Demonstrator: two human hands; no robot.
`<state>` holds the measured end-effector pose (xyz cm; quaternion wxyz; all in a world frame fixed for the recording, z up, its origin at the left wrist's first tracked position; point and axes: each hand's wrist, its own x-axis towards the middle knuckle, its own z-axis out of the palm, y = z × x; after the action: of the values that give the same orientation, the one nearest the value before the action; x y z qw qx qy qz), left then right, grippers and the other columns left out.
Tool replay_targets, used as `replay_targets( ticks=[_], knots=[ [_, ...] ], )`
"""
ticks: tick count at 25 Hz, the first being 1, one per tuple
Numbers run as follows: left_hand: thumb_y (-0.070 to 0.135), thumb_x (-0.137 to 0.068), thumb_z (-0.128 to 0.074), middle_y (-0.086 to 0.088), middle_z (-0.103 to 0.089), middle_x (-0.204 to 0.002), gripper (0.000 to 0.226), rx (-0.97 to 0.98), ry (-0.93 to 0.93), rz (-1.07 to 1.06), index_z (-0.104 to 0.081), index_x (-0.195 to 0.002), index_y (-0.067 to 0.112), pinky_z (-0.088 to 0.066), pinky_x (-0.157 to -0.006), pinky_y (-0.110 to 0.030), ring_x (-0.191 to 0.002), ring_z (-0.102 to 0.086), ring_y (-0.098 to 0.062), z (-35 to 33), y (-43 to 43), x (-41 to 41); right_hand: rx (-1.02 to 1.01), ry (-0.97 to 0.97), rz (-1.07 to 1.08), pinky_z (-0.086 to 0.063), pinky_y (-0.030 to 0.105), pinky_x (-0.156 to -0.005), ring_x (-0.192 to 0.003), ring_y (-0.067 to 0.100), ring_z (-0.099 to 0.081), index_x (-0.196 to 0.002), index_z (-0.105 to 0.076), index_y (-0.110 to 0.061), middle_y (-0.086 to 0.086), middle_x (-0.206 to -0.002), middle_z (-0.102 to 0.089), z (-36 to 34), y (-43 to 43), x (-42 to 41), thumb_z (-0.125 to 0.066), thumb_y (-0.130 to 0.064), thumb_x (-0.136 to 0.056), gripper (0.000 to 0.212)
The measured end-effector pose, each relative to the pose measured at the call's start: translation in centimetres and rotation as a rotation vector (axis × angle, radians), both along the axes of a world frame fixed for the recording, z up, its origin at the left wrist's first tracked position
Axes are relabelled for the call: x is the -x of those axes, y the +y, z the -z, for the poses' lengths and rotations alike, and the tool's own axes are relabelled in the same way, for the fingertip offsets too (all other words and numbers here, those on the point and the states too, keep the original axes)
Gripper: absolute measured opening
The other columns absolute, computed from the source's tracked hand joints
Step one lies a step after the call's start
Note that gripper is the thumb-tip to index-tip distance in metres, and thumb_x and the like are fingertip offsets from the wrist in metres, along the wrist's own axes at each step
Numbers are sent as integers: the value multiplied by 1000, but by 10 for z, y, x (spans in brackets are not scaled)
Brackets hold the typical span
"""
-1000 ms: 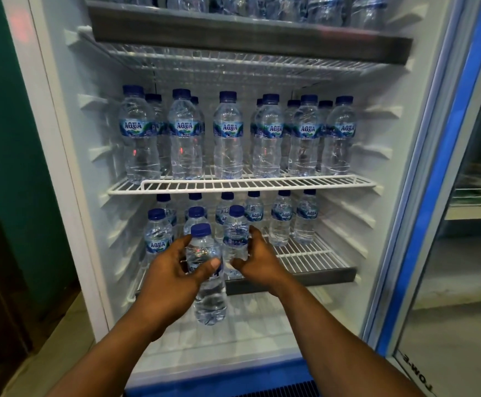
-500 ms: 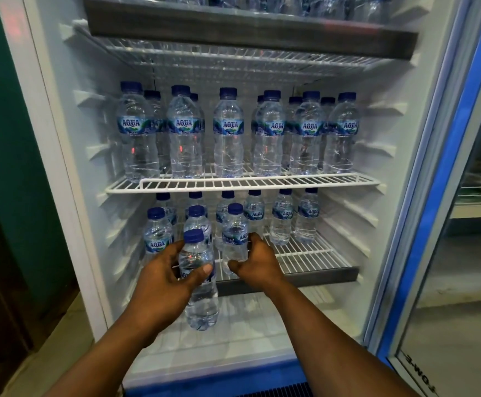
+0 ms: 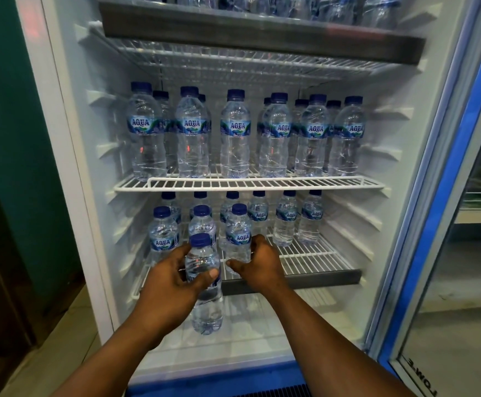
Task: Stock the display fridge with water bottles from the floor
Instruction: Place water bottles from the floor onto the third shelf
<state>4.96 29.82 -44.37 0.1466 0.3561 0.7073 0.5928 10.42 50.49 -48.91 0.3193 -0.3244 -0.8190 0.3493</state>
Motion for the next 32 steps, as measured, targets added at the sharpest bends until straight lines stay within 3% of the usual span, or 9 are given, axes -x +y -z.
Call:
replay_targets(
  ticks=[4, 9, 11, 13, 16, 21, 24, 27, 32],
  knots=[
    [21, -83, -75, 28, -69, -93, 40, 4, -6, 6, -54, -100, 49, -50, -70, -11, -88, -67, 6, 0, 0, -2, -24, -4, 28, -53, 35, -92, -112, 23, -64, -122, -53, -19, 1, -121, -67, 0, 0, 0, -88, -34, -70, 64],
    [36, -76, -78, 17, -70, -114, 53, 1, -25, 16, -56, -123, 41, -56, -91, -38, -104, -67, -7, -5, 5, -2, -54, -11, 9, -48, 27, -86, -107, 18, -59, -124, -52, -18, 0, -118, -59, -10, -8, -14, -84, -32, -75, 60],
    [33, -76, -78, 26, -71, -101, 41, -31, -64, 34, -58, -112, 43, -58, -81, -29, -97, -68, -1, -12, 9, -2, -19, 136, 6, -50, 25, -85, -104, 15, -59, -118, -53, -21, -4, -112, -59, -19, -17, -35, -78, -26, -82, 45],
    [25, -79, -78, 32, -69, -85, 34, -58, -71, 41, -58, -100, 44, -52, -65, -12, -87, -66, 6, -18, 18, -6, 146, 219, -217, -55, 26, -85, -103, 15, -63, -116, -56, -26, -5, -107, -64, -32, -30, -65, -77, -28, -85, 37],
    [35, -71, -84, 19, -70, -98, 51, -83, 45, -17, -59, -116, 34, -53, -70, -15, -89, -67, 1, -25, 40, -20, 110, 33, -482, -56, 22, -88, -106, 1, -64, -127, -51, -39, -18, -117, -65, -45, -57, -92, -83, -47, -72, 65],
    [36, -73, -82, 19, -64, -112, 64, -114, 134, 63, -52, -129, 33, -51, -73, -9, -96, -63, 10, -23, 60, -35, -21, 170, -173, -52, 12, -77, -96, -6, -64, -121, -48, -43, -25, -107, -65, -42, -45, -96, -86, -39, -72, 63],
    [44, -82, -73, 14, -57, -128, 65, 124, 413, 37, -46, -140, 30, -41, -88, -13, -111, -51, 3, -3, 55, -23, 14, 211, -28, -48, 16, -80, -100, 4, -64, -121, -45, -33, -18, -108, -63, -38, -5, -89, -85, -30, -75, 61],
    [44, -87, -68, 6, -54, -140, 60, 385, 649, 20, -47, -140, 27, -40, -100, -22, -125, -51, -11, 21, 48, -14, 46, 160, -2, -49, 31, -96, -113, 15, -60, -123, -45, -31, -8, -119, -62, -26, 21, -69, -83, -22, -78, 60],
    [45, -89, -65, 9, -53, -140, 59, 436, 708, 32, -45, -142, 30, -43, -103, -26, -126, -51, -12, 35, 46, -6, 60, 81, -28, -45, 28, -95, -120, 18, -58, -129, -46, -24, -2, -128, -61, -11, 30, -49, -83, -19, -78, 63]
  ],
)
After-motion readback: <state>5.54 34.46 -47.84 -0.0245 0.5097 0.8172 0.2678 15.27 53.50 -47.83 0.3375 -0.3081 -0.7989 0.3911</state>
